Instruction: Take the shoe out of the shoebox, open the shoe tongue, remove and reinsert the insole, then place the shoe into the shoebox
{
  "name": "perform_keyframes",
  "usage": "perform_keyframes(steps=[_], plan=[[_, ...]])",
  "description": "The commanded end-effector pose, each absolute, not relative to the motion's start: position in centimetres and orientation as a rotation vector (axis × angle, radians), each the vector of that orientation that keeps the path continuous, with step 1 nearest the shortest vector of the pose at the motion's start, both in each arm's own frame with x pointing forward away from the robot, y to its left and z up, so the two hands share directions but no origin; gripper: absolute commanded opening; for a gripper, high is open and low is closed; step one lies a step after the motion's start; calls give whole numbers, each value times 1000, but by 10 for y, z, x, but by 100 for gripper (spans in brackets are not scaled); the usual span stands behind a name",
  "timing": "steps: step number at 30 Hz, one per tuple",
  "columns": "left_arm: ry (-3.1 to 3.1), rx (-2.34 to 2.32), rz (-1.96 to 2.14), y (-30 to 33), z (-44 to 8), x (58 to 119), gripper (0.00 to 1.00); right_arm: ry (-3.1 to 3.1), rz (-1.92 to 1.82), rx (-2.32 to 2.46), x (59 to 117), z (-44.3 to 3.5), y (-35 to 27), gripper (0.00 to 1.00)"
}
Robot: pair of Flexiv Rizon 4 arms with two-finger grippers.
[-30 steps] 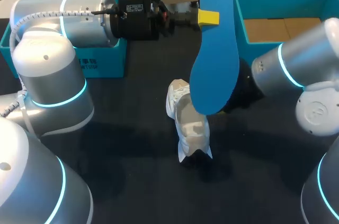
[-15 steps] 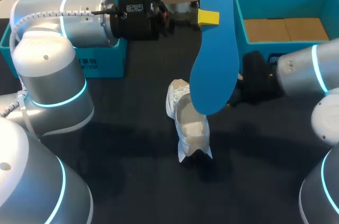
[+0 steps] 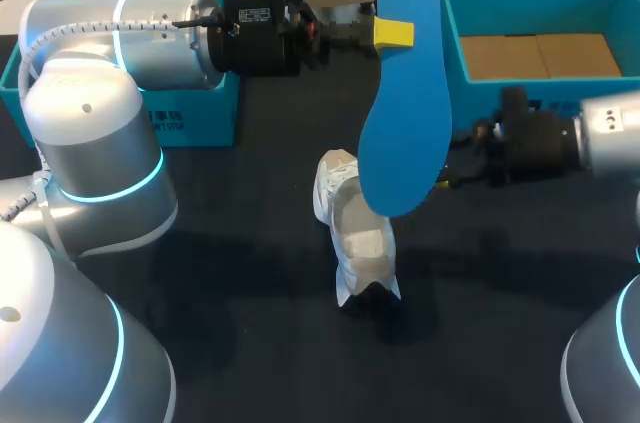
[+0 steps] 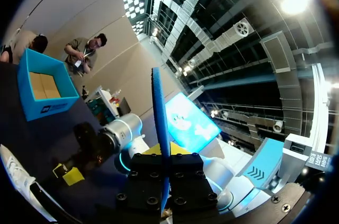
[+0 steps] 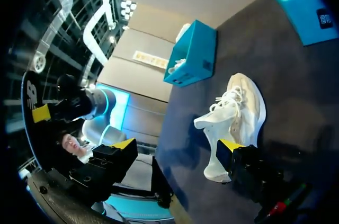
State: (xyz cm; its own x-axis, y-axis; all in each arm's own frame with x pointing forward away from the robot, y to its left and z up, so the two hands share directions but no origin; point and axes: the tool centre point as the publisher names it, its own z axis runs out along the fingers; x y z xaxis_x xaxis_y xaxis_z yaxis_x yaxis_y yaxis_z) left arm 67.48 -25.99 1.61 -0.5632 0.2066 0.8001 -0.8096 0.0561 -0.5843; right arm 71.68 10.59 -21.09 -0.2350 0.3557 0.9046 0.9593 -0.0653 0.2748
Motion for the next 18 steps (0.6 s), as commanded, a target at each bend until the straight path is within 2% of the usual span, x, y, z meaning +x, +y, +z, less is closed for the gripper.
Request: perform_keyframes(steps=[1,18], plan=[[-1542,628,1626,-261,16,675,0,-1561,-1317,-1354,721,-207,101,100],[-1542,628,1626,-261,16,675,0,-1390,-1289,-1302,730,-198,96,100]])
